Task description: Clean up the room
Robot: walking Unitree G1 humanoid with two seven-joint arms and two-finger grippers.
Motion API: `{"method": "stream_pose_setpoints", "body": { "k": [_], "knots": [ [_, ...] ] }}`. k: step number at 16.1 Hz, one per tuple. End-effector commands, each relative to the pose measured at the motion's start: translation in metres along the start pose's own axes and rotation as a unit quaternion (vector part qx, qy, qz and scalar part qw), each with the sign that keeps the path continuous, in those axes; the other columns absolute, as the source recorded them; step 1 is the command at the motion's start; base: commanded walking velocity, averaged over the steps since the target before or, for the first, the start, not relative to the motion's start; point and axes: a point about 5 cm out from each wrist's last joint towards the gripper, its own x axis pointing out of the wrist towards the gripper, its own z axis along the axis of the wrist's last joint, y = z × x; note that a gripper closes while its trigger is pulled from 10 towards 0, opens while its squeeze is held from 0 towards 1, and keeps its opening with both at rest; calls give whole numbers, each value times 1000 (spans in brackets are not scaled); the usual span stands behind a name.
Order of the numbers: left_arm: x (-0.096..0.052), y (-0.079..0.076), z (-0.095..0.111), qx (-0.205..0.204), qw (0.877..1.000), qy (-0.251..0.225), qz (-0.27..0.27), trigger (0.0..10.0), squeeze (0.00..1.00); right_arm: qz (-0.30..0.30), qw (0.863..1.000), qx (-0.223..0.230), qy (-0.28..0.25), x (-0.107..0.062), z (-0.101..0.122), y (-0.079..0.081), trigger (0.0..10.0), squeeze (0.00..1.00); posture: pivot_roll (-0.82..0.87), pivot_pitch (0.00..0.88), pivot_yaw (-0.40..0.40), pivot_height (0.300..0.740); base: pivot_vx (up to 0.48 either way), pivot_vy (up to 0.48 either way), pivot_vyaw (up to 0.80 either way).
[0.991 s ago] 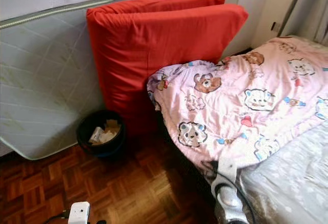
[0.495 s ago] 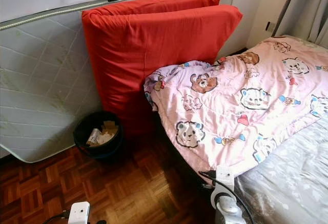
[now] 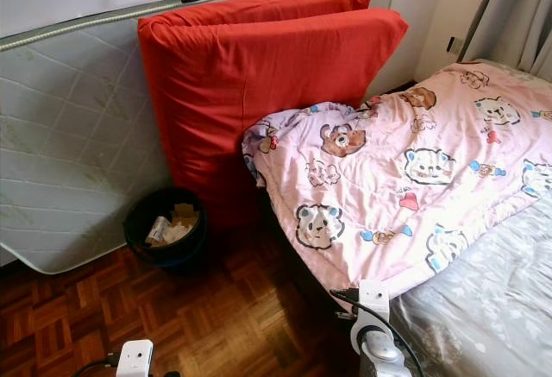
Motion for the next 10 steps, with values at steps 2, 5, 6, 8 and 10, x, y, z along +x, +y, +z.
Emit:
{"method": "stream_pose_setpoints", "body": {
  "k": [2,5,6,8,10],
  "knots": [
    [-2,4,-4,1,1000,7,4,10000,0,6,1000,-8,8,0,-1,3,10000,522,-4,8,34,740,0,0,0],
    [-2,4,-4,3,1000,8,3,10000,0,5,1000,-2,14,0,-3,4,10000,549,-3,4,35,740,0,0,0],
    [-2,4,-4,4,1000,8,3,10000,0,7,1000,0,17,0,-4,5,10000,549,-3,3,36,740,0,0,0],
    [-2,5,-4,6,1000,8,4,10000,0,13,999,13,34,-1,-9,7,10000,541,-2,5,37,740,0,0,0],
    [-2,5,-4,6,1000,7,4,10000,0,24,998,34,52,-1,-14,9,10000,525,-3,8,37,740,0,0,0]
  ]
}}
